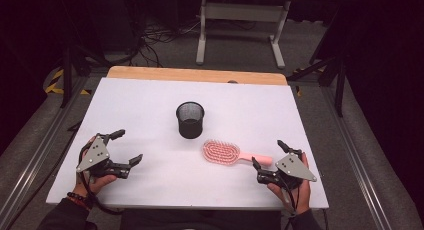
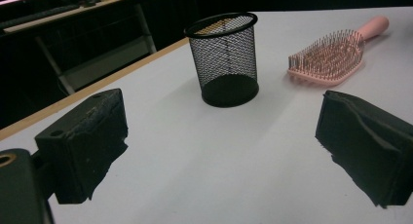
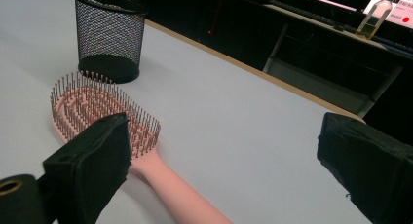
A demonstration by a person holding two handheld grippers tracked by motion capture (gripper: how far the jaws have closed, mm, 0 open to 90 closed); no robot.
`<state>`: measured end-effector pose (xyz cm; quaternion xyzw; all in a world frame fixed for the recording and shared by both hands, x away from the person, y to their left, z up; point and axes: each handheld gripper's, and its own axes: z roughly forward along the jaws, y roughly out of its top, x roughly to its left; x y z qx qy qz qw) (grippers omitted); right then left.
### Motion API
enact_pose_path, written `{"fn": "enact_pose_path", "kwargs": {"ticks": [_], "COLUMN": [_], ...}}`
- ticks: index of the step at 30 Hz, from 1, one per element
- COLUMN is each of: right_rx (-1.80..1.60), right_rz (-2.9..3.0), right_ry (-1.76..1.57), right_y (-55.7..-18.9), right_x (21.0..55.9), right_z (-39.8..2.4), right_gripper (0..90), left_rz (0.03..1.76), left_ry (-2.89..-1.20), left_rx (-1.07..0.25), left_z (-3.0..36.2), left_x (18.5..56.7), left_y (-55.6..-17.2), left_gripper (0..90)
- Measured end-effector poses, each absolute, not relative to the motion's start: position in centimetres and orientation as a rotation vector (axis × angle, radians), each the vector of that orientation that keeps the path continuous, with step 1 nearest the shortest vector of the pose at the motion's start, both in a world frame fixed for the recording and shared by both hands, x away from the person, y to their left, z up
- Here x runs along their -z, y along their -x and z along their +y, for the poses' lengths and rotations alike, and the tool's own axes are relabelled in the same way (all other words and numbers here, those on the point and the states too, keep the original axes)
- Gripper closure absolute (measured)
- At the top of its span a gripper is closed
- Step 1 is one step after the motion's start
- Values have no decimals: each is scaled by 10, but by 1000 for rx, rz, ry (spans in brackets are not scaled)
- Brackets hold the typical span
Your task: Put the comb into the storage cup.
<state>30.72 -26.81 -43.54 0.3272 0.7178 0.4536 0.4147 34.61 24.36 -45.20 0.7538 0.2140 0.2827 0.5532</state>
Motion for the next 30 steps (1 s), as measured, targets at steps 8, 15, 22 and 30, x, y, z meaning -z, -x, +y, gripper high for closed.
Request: {"fn": "enact_pose_path", "kwargs": {"ticks": [8, 15, 22, 30], "right_rx": [-1144, -1115, -1125, -1053], "right_rz": [1814, 1888, 2017, 2226], "right_ry": [-825, -828, -831, -776], "right_y": [-311, -319, -328, -346], "right_x": [435, 437, 422, 410], "right_z": [-267, -266, -268, -251], "right_gripper": [61, 66, 88, 98], "left_rz": [506, 507, 508, 505], "left_ry": [-1820, -1823, -1833, -1850], "left_rx": [-675, -656, -641, -626], "left_z": [244, 243, 240, 238], "left_x": [456, 457, 459, 461], "left_y": [-343, -343, -344, -348], "left_gripper": [75, 69, 69, 68]}}
